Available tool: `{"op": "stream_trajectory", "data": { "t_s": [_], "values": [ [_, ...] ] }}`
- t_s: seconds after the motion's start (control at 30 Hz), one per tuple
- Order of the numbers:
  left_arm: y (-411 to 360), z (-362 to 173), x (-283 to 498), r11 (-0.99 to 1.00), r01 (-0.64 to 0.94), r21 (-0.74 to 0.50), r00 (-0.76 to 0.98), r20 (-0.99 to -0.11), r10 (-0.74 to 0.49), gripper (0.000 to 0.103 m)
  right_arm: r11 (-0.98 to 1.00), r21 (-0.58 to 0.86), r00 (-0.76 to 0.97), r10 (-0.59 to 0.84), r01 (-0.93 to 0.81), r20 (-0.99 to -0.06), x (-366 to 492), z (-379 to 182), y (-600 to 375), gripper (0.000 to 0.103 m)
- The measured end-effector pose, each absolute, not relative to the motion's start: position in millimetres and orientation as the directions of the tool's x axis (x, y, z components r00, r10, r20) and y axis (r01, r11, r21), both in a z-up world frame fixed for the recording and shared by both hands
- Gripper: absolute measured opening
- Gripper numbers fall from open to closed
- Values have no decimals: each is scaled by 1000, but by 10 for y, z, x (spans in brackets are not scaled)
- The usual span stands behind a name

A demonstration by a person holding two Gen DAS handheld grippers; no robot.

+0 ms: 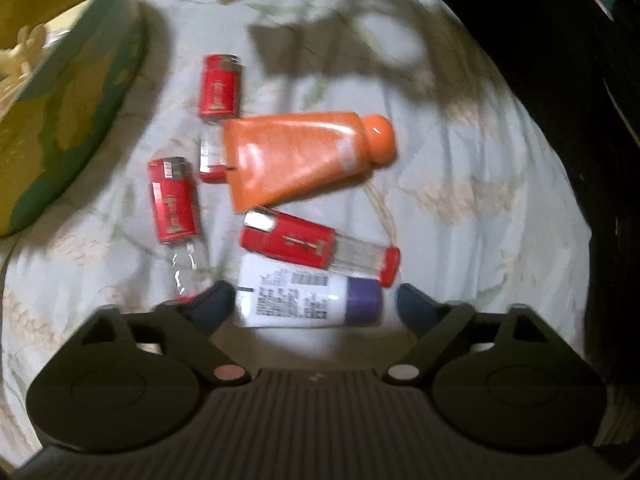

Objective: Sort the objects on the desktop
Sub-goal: 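Move the left gripper to the white purple-capped tube and grasp it, then carry the Face tissue pack into the tin and open the right gripper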

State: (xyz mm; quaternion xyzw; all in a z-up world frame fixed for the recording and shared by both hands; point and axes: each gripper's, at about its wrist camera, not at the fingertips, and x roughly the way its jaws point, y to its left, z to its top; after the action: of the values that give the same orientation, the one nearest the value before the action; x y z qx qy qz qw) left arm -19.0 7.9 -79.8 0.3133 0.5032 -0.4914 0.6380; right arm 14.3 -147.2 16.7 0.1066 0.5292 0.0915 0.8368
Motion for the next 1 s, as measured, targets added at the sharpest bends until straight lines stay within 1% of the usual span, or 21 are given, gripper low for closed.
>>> {"op": "stream_trajectory", "data": {
  "t_s": [0.03, 0.1, 0.2, 0.3, 0.5, 0.67, 0.77, 0.87, 1.0],
  "values": [
    [99, -775, -163, 336, 939, -78, 32, -950, -310, 73, 961, 274, 423, 265, -41, -866, 137, 171, -1469, 50],
    [128, -740, -135, 365, 927, -81, 40, -949, -311, 73, 961, 273, 423, 263, -39, -867, 136, 170, -1466, 50],
    [125, -699, -249, 347, 937, -33, 76, -951, -298, 73, 962, 272, 426, 260, -33, -867, 141, 173, -1474, 50],
    [168, -535, -270, 385, 922, -33, 112, -931, -349, 73, 961, 273, 432, 261, -35, -863, 125, 194, -1477, 50],
    [257, -194, -77, 574, 815, -77, 227, -870, -438, 73, 965, 263, 433, 246, -22, -867, 136, 188, -1513, 50],
    [204, -35, 129, 729, 664, -167, 298, -835, -463, 73, 966, 257, 440, 241, -23, -865, 154, 223, -1510, 50],
    [186, -44, 253, 803, 556, -216, 315, -839, -444, 73, 967, 253, 447, 236, -22, -863, 181, 249, -1516, 50],
    [248, -27, 377, 870, 413, -271, 332, -844, -420, 73, 969, 247, 458, 230, -23, -859, 223, 295, -1528, 50],
    [332, 29, 406, 923, 290, -253, 383, -853, -355, 73, 971, 237, 475, 221, -28, -852, 296, 364, -1546, 50]
  ]
}}
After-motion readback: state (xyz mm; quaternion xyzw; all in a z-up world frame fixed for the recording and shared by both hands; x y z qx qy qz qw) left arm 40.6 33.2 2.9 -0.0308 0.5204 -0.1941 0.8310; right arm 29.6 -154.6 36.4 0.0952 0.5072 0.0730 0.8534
